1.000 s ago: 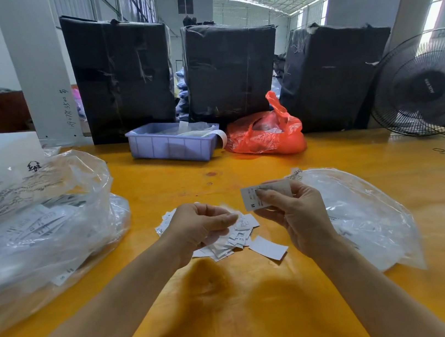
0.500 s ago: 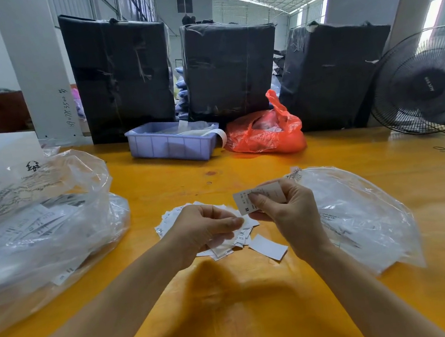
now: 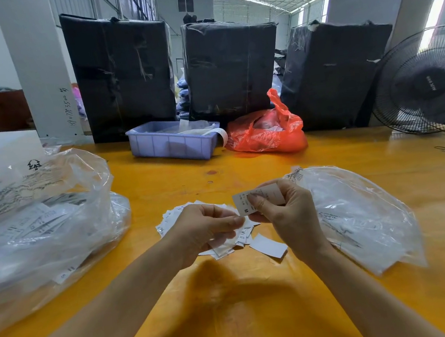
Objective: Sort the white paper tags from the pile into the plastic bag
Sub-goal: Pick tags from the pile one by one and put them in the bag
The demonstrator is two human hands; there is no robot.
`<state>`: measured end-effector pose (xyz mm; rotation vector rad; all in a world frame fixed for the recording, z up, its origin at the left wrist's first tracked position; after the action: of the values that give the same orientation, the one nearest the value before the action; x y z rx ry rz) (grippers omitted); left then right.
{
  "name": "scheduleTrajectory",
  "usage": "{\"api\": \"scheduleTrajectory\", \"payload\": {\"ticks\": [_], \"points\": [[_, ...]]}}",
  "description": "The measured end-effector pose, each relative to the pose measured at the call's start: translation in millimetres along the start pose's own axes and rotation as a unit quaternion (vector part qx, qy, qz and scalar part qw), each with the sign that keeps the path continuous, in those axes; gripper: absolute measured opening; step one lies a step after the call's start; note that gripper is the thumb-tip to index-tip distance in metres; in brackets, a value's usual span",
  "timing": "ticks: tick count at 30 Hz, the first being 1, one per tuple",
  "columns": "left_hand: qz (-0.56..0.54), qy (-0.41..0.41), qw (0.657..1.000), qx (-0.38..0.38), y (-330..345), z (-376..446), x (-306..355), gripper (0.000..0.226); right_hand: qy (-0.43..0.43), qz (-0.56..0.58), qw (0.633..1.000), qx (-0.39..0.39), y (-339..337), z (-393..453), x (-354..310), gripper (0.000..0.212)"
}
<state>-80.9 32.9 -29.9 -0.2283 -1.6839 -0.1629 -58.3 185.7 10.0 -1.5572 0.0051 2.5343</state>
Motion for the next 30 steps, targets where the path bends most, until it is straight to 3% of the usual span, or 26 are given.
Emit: {"api": "scheduleTrajectory", "payload": {"ticks": [8,30], "points": [[-0.020,-0.004,1.000,-0.009,0,-2,-1,0.009,0.038,0.013,0.999,-0.033,6,-3,4,0.006],[0.004,0.000,1.000,0.000,0,-2,0,0.010,0.128,0.038,0.990,-0.050,7,-2,21,0.007]]}}
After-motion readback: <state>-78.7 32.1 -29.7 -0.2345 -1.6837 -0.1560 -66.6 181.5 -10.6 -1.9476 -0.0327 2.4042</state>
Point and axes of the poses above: each hand's wrist, its own z-axis towards the middle knuckle, its own y-axis out of the palm, x = y × z, the point moved 7 cm from there along z, towards the middle knuckle, and after that the axes turned 2 degrees about -x, right-handed, at the moved point
